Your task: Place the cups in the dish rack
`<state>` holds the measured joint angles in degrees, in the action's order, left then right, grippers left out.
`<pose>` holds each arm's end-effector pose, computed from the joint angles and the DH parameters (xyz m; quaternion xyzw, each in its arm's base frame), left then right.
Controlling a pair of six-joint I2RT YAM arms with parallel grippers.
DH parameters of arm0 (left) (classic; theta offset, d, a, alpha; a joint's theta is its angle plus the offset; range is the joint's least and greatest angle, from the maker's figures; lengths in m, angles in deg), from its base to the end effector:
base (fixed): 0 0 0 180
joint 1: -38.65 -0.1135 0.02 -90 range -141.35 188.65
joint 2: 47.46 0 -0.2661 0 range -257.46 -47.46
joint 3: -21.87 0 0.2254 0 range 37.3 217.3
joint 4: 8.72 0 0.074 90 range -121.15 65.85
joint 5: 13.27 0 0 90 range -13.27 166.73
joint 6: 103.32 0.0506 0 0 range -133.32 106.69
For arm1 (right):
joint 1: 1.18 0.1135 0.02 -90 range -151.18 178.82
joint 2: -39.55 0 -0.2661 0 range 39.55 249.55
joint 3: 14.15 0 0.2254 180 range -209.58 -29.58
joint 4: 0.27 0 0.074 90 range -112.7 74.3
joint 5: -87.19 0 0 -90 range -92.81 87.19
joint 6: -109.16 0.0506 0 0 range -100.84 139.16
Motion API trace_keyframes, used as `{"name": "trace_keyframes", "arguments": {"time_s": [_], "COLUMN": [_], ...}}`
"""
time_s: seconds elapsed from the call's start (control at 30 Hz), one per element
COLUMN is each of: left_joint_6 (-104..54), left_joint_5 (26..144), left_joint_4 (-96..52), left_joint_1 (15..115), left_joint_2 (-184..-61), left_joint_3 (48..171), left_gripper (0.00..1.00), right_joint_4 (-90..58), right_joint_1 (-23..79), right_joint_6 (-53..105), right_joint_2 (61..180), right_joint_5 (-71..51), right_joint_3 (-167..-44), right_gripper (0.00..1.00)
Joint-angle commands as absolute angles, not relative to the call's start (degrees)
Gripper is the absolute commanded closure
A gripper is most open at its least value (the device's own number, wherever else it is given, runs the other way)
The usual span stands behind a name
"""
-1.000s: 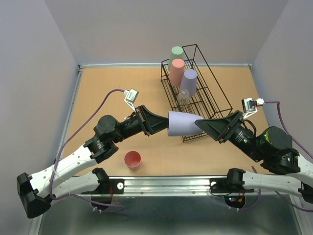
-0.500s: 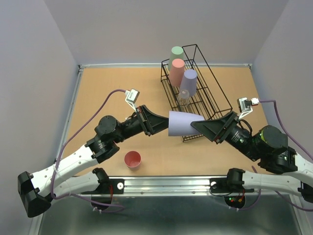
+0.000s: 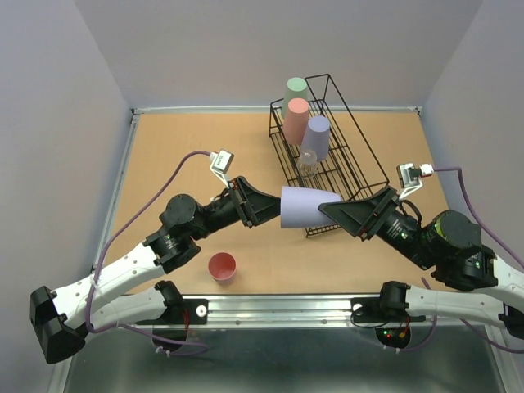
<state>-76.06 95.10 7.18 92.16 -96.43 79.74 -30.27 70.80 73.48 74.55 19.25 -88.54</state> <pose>0.0935 -0.1532 0.4003 0.0912 0.5410 -0.7517 0.3661 0.0476 0.0849 0.4289 0.0467 0.6498 0.6119 0.4485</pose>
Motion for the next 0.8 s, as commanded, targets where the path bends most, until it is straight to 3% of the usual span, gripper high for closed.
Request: {"name": "trace_keyframes", "arguments": {"time_s": [0.0, 0.03, 0.13, 0.23, 0.47, 0.77], "left_joint_6": [-74.32, -73.7, -69.23, -64.14, -60.51, -59.9], "left_joint_5": [94.49, 94.23, 91.95, 88.61, 77.46, 69.09], "left_joint_4": [5.75, 4.25, -5.05, -16.48, -34.14, -43.4], "left_joint_1": [91.21, 91.12, 91.12, 91.12, 90.94, 90.33], "left_joint_2": [-96.24, -96.24, -97.03, -98.26, -98.44, -98.0], "left_joint_3": [80.01, 80.89, 84.74, 89.49, 92.76, 92.67], "left_gripper": [0.63, 0.5, 0.33, 0.28, 0.27, 0.28], "right_joint_4": [-26.95, -27.3, -28.79, -32.83, -48.81, -85.17], "right_joint_1": [70.8, 70.8, 70.8, 70.8, 70.8, 70.8], "right_joint_6": [72.33, 72.42, 72.51, 72.59, 71.28, 74.61], "right_joint_2": [74.88, 74.88, 74.71, 75.23, 83.47, 104.57], "right_joint_5": [21.0, 21.27, 23.11, 26.01, 36.54, 49.91], "right_joint_3": [-89.61, -89.52, -89.26, -91.01, -103.65, -132.02], "right_gripper": [0.99, 1.0, 1.0, 1.0, 1.0, 1.0]}}
